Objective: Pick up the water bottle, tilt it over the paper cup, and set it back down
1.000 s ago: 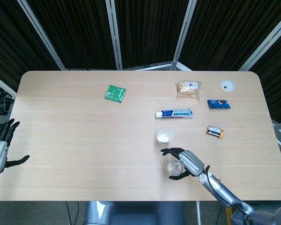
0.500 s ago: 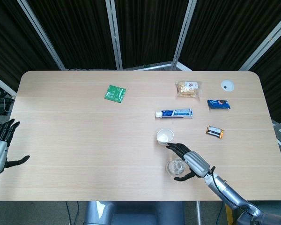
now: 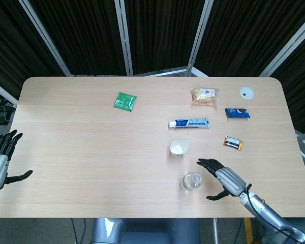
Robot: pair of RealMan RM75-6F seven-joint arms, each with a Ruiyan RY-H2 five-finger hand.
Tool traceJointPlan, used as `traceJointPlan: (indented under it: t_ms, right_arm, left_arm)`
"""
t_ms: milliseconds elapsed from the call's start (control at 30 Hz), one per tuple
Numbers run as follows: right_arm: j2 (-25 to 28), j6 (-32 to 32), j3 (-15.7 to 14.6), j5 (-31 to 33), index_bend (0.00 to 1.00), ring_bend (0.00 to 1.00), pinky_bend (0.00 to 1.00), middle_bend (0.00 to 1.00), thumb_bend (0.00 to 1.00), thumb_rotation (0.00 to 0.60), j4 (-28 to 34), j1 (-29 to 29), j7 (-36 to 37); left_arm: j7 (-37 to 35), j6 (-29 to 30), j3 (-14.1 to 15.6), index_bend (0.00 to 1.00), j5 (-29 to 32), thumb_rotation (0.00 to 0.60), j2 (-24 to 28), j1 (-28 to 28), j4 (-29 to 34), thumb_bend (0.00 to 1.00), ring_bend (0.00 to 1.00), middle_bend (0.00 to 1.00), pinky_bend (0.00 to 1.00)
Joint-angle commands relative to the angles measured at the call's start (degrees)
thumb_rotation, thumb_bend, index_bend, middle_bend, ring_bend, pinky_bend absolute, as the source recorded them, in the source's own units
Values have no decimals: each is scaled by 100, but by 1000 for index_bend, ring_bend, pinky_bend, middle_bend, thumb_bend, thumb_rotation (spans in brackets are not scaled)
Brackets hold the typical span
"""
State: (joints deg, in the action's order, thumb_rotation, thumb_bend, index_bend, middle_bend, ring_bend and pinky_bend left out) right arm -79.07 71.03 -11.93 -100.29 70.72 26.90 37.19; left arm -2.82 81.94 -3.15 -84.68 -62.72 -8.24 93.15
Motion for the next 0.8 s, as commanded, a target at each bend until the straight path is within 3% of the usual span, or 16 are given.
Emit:
traceJointPlan:
  t_ms: [33,300,467,600,800]
  right_arm:
    - [74,287,86,148,0,0,0,0,0,600,-235,-253,-409]
    - [152,1188,360,224,0,0,0,0,0,600,-938,-739,-1440]
    - [302,1617,543,399,0,0,0,0,0,600,-942,-1063,-2010]
    - [385,1921,781,656,0,0,0,0,0,600,-619,-1268,-2191]
    - [682,2259,1164,1112,0,0,0,0,0,600,703,-1587,-3114]
  left_arm:
    - [-18,24,11,0,-29,600,17,11,18,0,0,0,0]
    - [-11,149,43,0,-146,600,85,60,99,0,0,0,0]
    - [-81,267,71,0,-267,600,139,105,158,0,0,0,0]
    - [-96,366,86,0,-365,600,155,134,183,0,0,0,0]
    - [73,515,104,0,-509,600,55,169,104,0,0,0,0]
